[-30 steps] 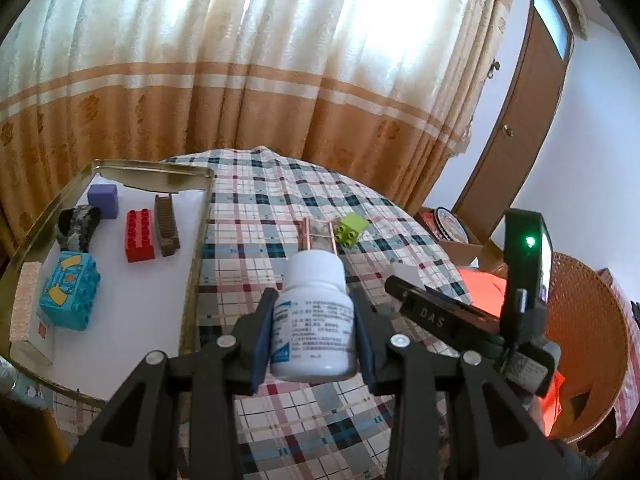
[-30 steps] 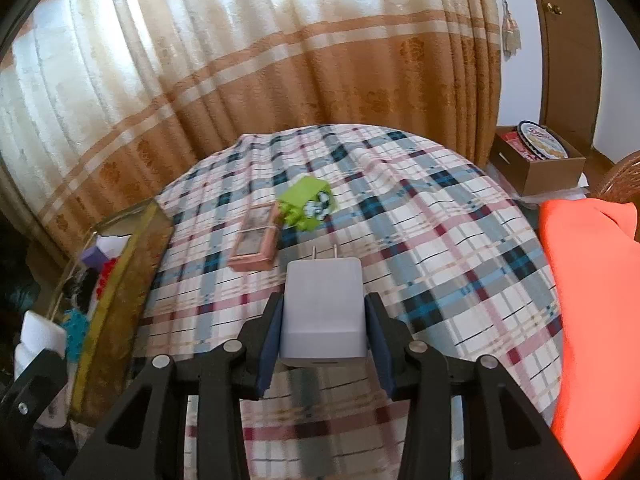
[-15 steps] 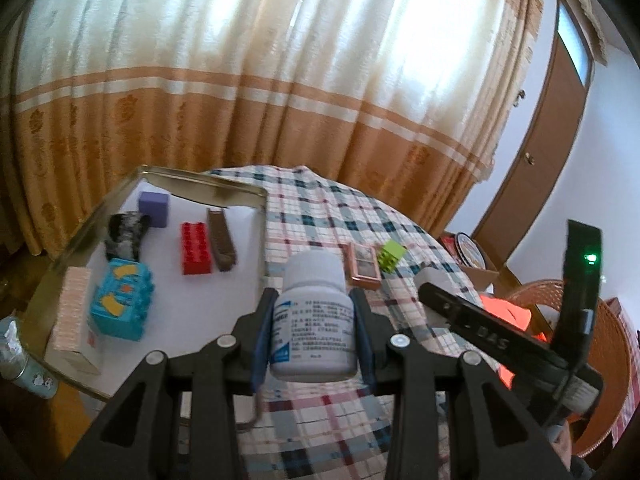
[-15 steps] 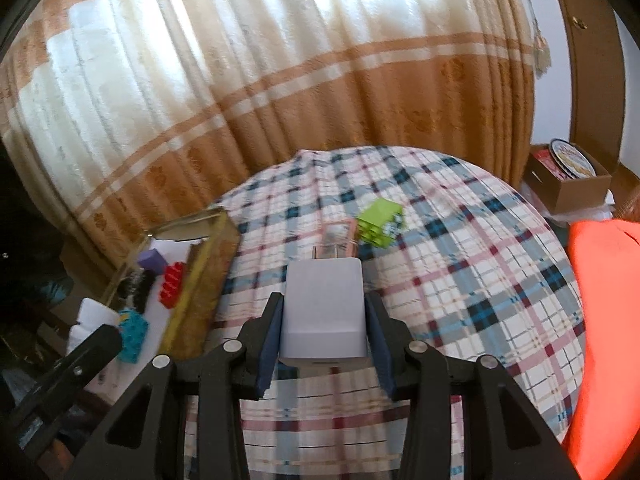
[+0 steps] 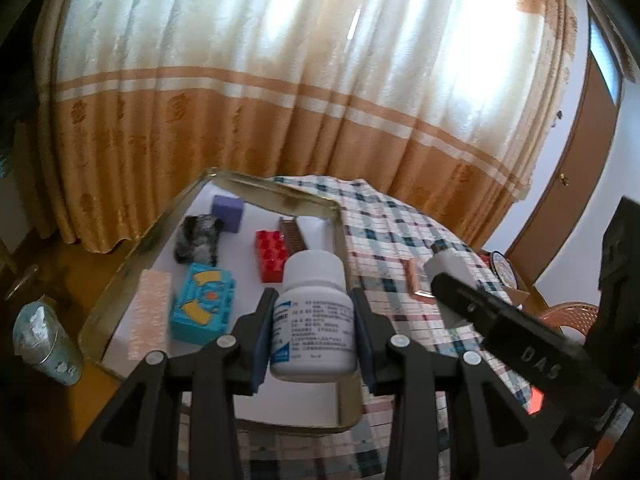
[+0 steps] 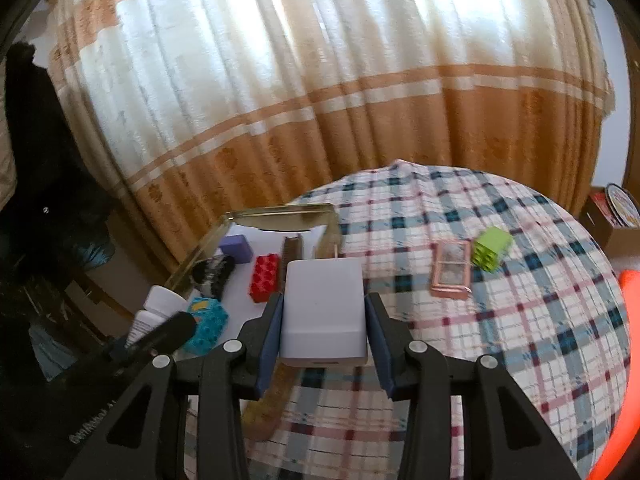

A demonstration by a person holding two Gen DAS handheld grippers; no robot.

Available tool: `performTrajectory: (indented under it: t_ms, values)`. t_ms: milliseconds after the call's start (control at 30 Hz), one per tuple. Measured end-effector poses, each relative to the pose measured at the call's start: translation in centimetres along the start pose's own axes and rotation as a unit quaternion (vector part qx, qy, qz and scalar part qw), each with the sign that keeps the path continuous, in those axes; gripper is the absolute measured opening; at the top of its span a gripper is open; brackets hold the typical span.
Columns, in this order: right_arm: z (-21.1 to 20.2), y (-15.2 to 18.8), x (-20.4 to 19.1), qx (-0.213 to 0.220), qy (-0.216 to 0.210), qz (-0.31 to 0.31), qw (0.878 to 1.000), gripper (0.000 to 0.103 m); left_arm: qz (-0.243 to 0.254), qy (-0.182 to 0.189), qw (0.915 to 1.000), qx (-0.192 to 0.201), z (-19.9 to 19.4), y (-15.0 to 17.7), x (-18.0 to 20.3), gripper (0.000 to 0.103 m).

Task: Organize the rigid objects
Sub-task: 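Carry the charger block and pill bottle over the tin tray with both tools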

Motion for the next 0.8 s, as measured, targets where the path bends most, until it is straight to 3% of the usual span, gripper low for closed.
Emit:
performTrajectory:
  t_ms: [500, 800]
  values:
    - [3.9, 0.0, -4.6, -0.023, -0.04, -0.036, 0.998, 0.044, -0.005, -0.033, 0.9991, -0.027, 0.6, 1.1, -2.6, 0.035]
    - [6.5, 0.5, -5.3, -0.045, -0.048, -0.04, 0.997, 0.044, 0.002, -0.039, 0.9982, -0.046, 1.4, 2.0, -2.7, 0.035]
Point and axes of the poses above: each gripper's, at about its wrist camera, not at the fingertips, and z roughly the way its jaws point, x to its right, y to its underside, the point moved 4 cm from there along z, roughly the way its jaws point, and after that the axes turned 9 degrees about x, right-handed, at the moved point
